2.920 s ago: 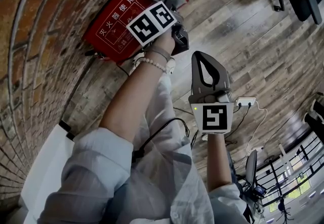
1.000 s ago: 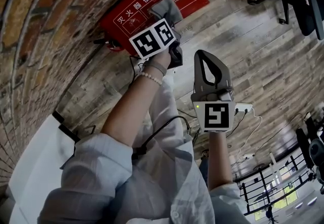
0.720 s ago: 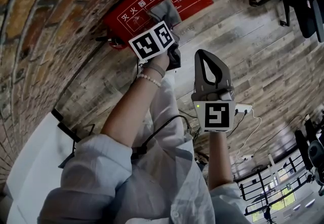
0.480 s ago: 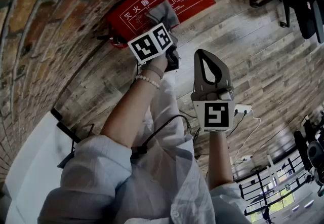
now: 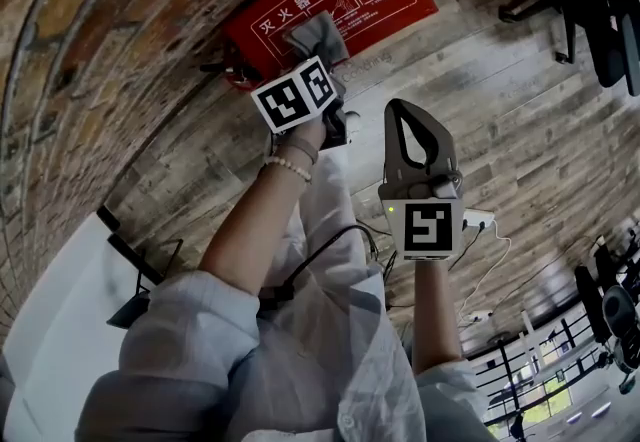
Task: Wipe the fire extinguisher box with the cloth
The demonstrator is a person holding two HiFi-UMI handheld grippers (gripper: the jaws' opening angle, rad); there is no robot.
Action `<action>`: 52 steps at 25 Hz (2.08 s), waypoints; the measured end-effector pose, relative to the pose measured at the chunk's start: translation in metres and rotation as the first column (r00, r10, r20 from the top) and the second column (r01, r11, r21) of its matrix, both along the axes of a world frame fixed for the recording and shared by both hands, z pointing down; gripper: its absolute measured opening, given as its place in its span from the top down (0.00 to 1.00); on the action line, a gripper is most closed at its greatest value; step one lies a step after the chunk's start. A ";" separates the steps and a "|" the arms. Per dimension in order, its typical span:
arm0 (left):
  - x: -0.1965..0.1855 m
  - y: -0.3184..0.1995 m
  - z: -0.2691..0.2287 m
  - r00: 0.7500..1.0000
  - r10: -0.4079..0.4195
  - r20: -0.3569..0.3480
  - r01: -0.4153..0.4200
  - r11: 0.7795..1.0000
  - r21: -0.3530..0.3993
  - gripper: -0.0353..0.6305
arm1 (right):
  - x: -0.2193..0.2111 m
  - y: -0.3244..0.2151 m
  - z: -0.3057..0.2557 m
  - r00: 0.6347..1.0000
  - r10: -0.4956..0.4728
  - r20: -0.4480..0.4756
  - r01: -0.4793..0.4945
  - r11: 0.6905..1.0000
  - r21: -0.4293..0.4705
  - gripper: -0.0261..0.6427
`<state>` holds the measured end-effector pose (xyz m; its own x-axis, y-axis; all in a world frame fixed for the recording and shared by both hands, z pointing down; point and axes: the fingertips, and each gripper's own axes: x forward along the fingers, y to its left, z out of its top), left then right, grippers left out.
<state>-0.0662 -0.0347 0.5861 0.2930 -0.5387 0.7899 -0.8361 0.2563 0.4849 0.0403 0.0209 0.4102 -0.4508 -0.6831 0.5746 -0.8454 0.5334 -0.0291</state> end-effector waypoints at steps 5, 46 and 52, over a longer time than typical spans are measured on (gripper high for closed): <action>-0.012 0.009 0.000 1.000 -0.003 0.020 0.003 1.000 -0.010 0.93 | -0.006 0.001 -0.002 1.000 -0.022 -0.004 0.022 1.000 0.003 0.95; -0.097 0.093 0.003 0.992 -0.061 0.109 0.072 0.993 -0.095 0.93 | -0.056 0.013 -0.011 0.993 -0.119 -0.009 0.119 0.993 0.005 0.95; -0.094 0.080 -0.014 0.992 -0.012 0.124 0.018 0.999 -0.043 0.93 | -0.052 0.016 -0.016 0.995 -0.096 -0.023 0.097 0.995 0.013 0.95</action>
